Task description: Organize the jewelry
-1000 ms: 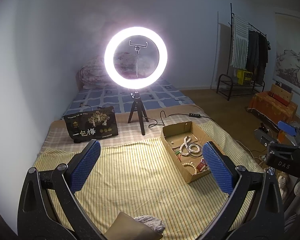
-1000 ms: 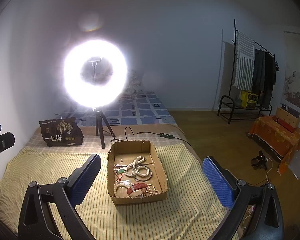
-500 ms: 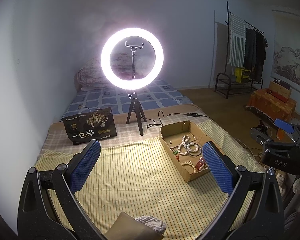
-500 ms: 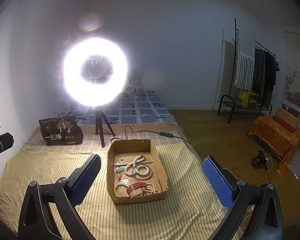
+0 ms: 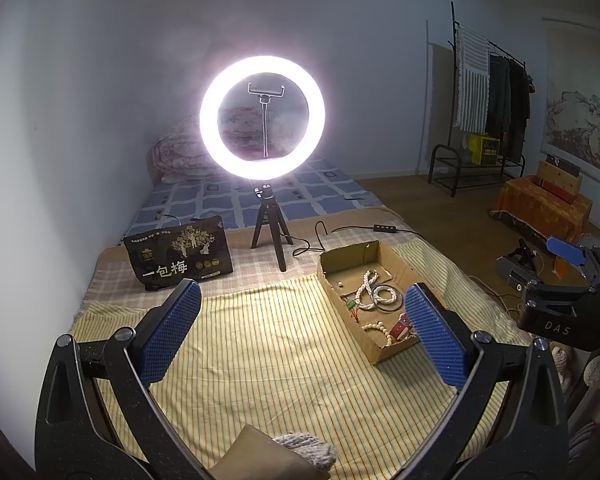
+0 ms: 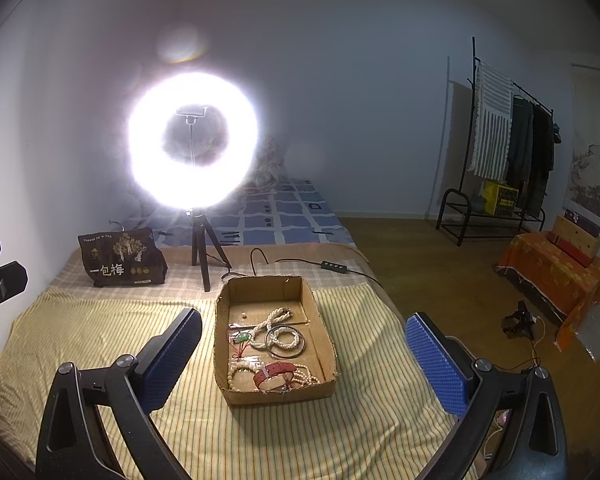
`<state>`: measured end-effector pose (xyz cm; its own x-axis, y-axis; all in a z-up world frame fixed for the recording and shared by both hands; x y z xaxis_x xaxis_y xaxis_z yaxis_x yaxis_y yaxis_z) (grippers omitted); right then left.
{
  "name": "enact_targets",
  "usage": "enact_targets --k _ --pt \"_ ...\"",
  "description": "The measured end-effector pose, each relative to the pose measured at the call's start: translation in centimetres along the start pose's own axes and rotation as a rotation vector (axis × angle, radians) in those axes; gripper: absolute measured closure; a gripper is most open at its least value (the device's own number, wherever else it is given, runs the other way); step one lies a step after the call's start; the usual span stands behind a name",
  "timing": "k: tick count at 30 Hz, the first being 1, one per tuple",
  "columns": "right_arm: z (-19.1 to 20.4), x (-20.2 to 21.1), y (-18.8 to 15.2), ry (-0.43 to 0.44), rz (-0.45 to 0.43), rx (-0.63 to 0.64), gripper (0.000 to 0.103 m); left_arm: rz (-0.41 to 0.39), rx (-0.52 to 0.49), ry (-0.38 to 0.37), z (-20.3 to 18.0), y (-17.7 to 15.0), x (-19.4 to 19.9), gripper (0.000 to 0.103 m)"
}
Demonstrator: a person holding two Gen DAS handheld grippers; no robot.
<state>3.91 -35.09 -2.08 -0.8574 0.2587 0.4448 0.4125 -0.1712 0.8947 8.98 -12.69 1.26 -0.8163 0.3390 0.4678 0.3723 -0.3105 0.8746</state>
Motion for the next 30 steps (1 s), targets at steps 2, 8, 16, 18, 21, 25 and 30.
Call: enact_targets --k 2,8,16,18,21,25,30 --pt "0.01 -0.01 -0.01 0.0 0.0 -0.002 0.0 0.002 0.002 -0.002 0.01 -0.07 0.05 0.0" --pt "0.02 -0.04 0.02 0.001 0.001 -0.001 0.0 0.002 -0.003 -0.003 -0.15 0.01 0.0 0.0" --pt "-0.01 -0.18 -0.06 0.0 0.005 -0.004 0.0 0.002 -0.002 -0.002 -0.19 -0.05 0.13 0.0" --pt "0.01 -0.24 -0.11 0.002 0.007 -0.005 0.0 0.0 -0.003 -0.001 -0.2 -0.05 0.15 0.0" --pt "0.13 -0.26 -0.24 0.003 0.009 -0.002 0.0 -0.002 -0.004 0.003 -0.27 0.06 -0.04 0.0" --pt "0.21 -0.31 -0.35 0.006 0.014 0.004 0.0 -0.008 -0.01 0.008 -0.39 -0.01 -0.14 0.0" --pt "0.18 -0.19 -0.44 0.006 0.016 0.006 0.0 -0.036 -0.032 0.03 -0.37 -0.29 0.28 0.0"
Point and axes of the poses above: each gripper's, at about its wrist camera, not at the fingertips, and x roughly against the way its jaws point, z to its left, y to its top, the point moved 1 cm from there along -x, roughly the way its jaws point, and after that the axes turned 9 degrees about -x, right-handed, at the moved point
